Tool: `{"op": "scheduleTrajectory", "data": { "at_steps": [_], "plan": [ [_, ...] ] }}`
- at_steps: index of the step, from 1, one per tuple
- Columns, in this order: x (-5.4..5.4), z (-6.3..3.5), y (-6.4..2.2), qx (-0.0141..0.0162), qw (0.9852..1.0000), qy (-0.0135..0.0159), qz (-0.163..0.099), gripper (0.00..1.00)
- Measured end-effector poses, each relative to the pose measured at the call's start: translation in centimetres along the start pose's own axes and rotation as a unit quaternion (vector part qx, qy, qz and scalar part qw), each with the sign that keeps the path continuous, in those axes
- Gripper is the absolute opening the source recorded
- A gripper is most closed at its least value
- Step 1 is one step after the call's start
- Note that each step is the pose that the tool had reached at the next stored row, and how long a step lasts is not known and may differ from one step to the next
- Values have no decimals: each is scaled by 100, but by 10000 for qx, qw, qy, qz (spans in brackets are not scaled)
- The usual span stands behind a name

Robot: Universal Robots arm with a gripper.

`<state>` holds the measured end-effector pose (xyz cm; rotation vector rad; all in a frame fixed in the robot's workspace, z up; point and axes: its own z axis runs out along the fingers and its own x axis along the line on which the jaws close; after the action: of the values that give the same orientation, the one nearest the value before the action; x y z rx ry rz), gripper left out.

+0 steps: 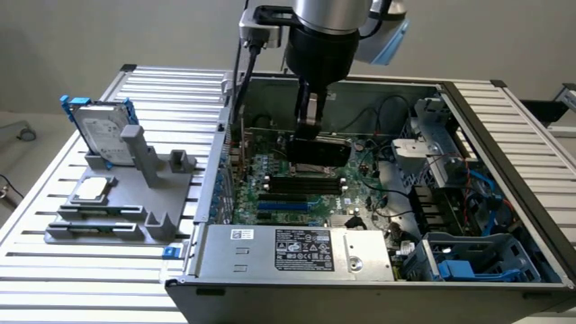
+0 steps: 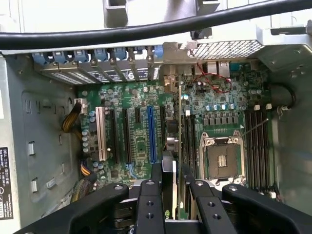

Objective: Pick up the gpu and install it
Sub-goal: 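Insert the gpu into the slot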

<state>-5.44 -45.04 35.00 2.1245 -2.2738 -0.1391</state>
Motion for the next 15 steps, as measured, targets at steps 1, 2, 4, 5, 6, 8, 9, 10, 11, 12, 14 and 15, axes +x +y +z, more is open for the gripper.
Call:
{"op": "scheduleTrajectory", "data": {
  "at_steps": [1,2,4,5,6,8,9,10,11,12,14,15],
  "plan": [
    [13,17,-2,-2,10000,2,-25,27],
    [27,36,-5,-3,10000,2,-54,27],
    [51,71,-9,-5,9999,4,-105,27],
    [63,88,-12,-6,9999,4,-131,27],
    [76,106,-14,-8,9999,5,-158,27],
    [101,140,-18,-11,9998,6,-212,27],
    [114,158,-21,-13,9997,7,-239,27],
    [128,175,-23,-14,9997,7,-263,27],
    [146,194,-26,-16,9996,4,-285,27],
    [167,211,-29,-16,9996,1,-297,27],
    [205,245,-32,-17,9995,-1,-308,27],
    [219,263,-32,-17,9995,-2,-312,27]
  ]
}}
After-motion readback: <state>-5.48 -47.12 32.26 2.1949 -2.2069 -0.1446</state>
